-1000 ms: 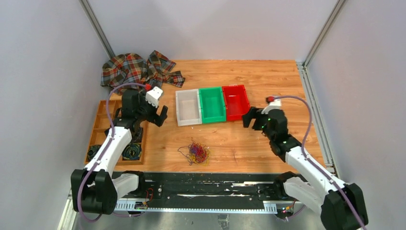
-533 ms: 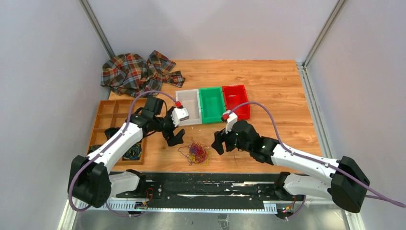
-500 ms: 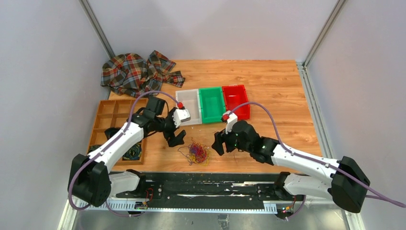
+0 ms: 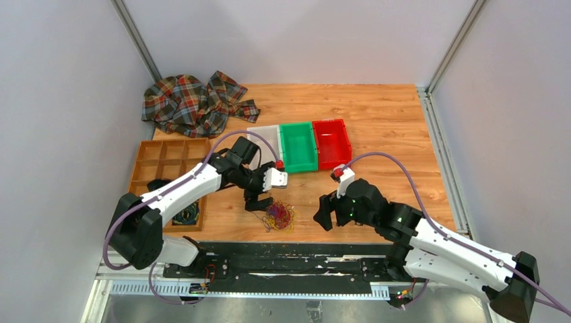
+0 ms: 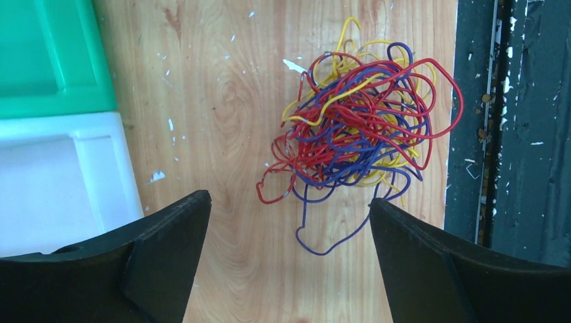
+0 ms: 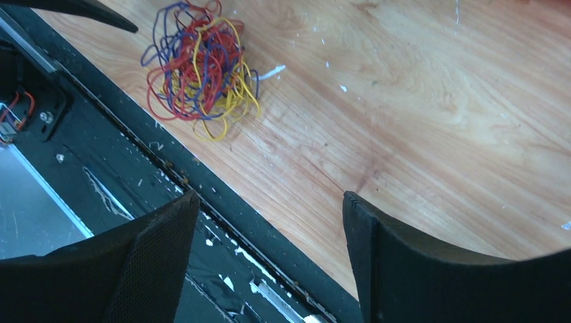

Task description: Untangle the cables

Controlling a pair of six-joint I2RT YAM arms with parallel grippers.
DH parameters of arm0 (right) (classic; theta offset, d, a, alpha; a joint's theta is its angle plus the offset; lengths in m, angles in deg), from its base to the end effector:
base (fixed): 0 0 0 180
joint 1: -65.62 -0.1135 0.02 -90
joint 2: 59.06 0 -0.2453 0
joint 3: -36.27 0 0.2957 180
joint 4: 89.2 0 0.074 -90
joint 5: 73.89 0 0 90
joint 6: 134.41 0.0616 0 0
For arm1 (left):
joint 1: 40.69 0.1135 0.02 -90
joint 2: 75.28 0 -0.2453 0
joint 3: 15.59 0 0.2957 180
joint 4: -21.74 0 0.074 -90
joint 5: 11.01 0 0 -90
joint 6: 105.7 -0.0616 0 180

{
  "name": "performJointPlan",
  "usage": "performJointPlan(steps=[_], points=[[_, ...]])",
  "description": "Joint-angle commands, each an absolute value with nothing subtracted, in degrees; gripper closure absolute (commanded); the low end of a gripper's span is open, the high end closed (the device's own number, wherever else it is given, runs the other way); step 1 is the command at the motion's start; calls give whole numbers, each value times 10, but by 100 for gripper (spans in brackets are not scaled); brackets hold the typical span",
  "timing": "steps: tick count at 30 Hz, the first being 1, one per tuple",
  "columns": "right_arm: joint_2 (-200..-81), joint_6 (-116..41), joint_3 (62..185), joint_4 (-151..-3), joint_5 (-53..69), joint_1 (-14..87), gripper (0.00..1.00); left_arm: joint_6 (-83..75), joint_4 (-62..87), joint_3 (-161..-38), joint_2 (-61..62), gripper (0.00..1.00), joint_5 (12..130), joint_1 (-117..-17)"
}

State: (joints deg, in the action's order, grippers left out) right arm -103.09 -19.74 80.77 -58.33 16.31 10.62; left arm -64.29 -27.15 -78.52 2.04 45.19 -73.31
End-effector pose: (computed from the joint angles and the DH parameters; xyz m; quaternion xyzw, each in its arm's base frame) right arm 0.1472 0.2098 0.2178 -0.2262 0.8378 0.3172 0.3826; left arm 0.2417 -0.1954 0.1675 0.6569 0.6630 -0.2494 0.2582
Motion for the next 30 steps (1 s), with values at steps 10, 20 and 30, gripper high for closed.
performJointPlan(steps=[10, 20, 30], points=[[-1043, -185, 797, -587, 155, 98, 33, -750, -323, -839, 74, 42, 437, -778], [-1057, -187, 792, -638, 157, 98, 39, -706, -357, -846, 44, 99, 437, -779], [-1075, -230, 813, -727, 214, 71, 20, -509, -346, -896, -36, 99, 536, -779]])
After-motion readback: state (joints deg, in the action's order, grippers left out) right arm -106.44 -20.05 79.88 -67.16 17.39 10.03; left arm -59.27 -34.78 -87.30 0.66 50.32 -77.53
